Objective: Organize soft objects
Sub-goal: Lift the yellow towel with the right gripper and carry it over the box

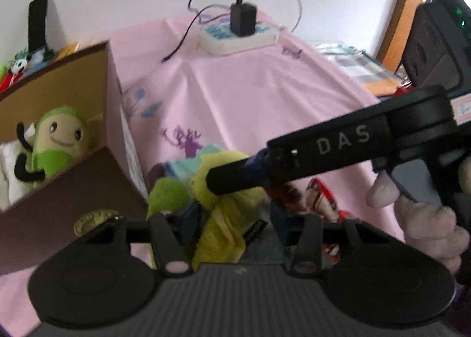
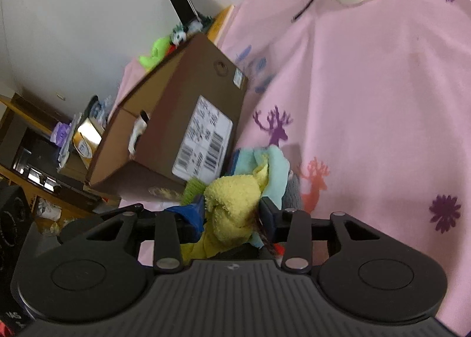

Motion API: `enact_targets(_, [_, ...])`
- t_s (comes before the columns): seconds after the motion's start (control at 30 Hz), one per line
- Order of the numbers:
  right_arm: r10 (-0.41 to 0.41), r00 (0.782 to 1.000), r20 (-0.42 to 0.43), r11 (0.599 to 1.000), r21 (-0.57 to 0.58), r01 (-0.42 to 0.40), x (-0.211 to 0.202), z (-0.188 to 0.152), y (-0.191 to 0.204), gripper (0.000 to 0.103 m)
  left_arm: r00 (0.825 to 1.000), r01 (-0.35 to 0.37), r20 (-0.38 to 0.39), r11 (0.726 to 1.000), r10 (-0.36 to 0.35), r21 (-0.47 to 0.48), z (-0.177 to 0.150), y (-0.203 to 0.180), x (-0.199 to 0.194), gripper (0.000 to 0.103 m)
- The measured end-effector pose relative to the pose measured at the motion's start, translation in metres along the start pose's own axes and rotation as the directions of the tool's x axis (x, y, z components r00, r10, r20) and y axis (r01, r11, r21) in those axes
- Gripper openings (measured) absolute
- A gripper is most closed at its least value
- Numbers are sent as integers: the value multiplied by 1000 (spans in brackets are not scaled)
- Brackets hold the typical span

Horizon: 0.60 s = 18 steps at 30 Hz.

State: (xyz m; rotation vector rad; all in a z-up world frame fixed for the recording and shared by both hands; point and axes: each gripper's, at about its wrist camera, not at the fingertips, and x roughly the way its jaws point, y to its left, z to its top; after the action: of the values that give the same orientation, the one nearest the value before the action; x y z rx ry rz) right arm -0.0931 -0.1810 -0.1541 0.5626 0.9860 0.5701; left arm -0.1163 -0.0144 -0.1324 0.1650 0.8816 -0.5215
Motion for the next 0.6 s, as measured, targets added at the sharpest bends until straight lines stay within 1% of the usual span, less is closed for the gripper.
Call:
enact_targets(0.13, [9, 999, 51, 1000, 6, -9, -16, 3, 2, 21, 998, 47, 40, 999, -48, 15, 9, 0, -11, 47])
enact_targets(0.27, [-2, 994, 110, 1000, 9, 1, -28, 6, 10, 21, 992, 97, 85, 995, -98, 20, 22, 4, -24, 47])
enact_targets(0.43, [-8, 977, 213, 999, -29, 15, -41, 16, 33, 21, 972, 159, 169, 987, -162, 33, 36, 18, -49, 47])
enact_targets(0.6, [26, 956, 291, 998, -68, -7, -42, 28, 58, 21, 949, 192, 251, 981, -191, 23, 47, 44, -73, 47])
